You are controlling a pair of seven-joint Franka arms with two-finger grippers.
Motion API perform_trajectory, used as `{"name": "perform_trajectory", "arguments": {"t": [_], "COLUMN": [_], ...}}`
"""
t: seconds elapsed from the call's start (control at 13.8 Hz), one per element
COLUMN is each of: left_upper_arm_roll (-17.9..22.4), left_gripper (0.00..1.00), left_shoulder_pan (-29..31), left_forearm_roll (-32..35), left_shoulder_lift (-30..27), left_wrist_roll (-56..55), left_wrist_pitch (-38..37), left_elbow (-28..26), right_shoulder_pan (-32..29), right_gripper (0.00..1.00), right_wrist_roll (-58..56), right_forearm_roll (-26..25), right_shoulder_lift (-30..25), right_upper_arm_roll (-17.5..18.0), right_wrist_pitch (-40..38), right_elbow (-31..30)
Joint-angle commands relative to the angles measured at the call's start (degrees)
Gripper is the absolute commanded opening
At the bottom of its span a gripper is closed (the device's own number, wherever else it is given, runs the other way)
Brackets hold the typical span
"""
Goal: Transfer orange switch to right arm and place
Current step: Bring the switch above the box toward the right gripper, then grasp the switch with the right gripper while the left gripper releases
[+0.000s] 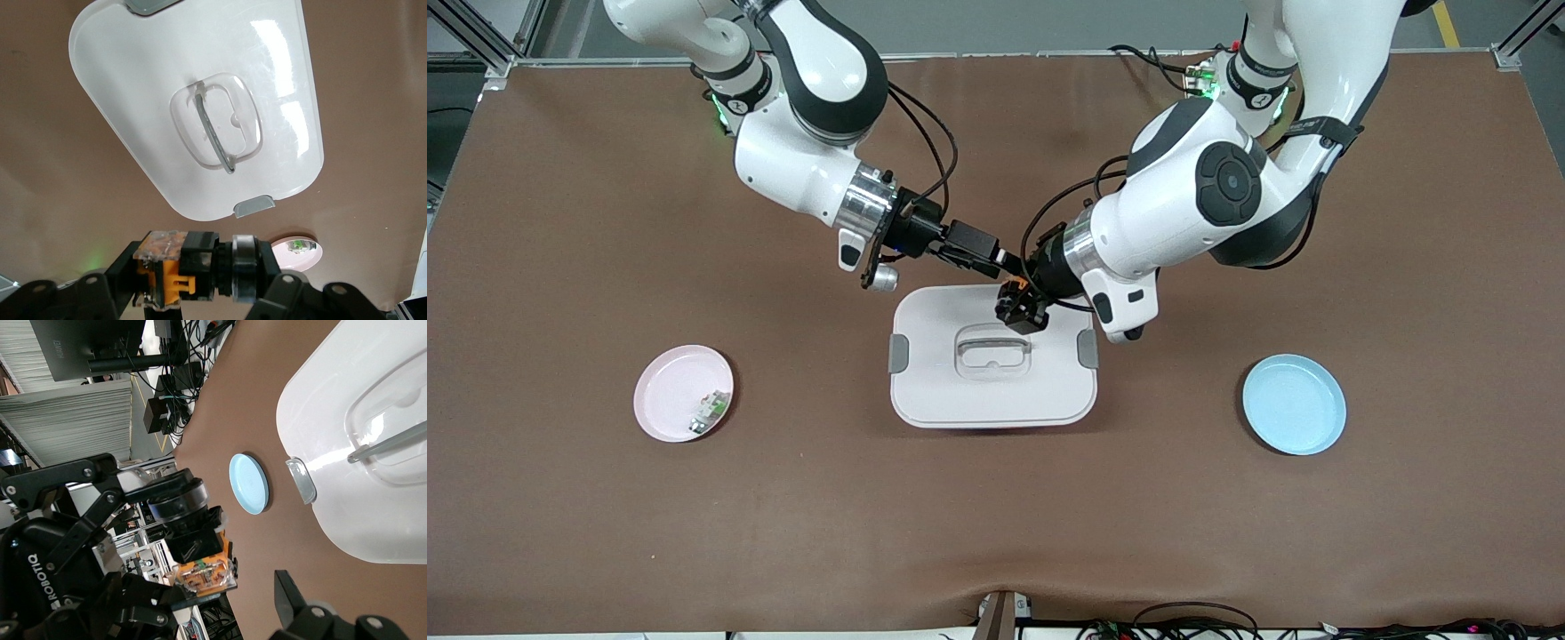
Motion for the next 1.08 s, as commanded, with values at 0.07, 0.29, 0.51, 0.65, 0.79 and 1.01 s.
{"name": "perform_trajectory", "arguments": {"t": [0.07,0.29,0.51,0.65,0.79,1.01], "left_upper_arm_roll": [0.3,0.3,0.4,0.4,0.4,0.4], "left_gripper": [0.00,0.00,0.00,0.00,0.00,0.00], "left_shoulder_pan": [-0.6,-0.6,-0.6,-0.6,-0.6,-0.6], "left_forearm_roll": [-0.8,-0.8,-0.8,-0.8,-0.8,-0.8], "left_shoulder_lift": [0.6,0.6,0.6,0.8,0.9,1.0], "left_wrist_roll": [-0.4,-0.3,-0.2,-0.2,-0.2,-0.2], "left_wrist_pitch": [0.0,0.1,0.7,0.8,1.0,1.1], "left_elbow": [1.3,1.5,1.7,1.7,1.7,1.7], "right_shoulder_pan": [1.3,1.4,1.4,1.3,1.3,1.3], "right_gripper": [1.00,1.00,1.00,0.58,0.34,0.08], "right_wrist_roll": [-1.9,-3.2,-3.3,-3.1,-3.1,-3.1], "right_forearm_roll": [1.4,1.4,1.3,1.3,1.3,1.3], "right_shoulder_lift": [2.7,3.2,3.2,3.2,3.1,3.1], "right_upper_arm_roll": [-0.5,-0.4,-0.4,-0.4,-0.4,-0.5], "right_wrist_pitch": [0.6,0.6,0.3,0.0,0.0,0.1], "right_elbow": [2.6,3.1,3.4,3.9,4.0,4.0]}}
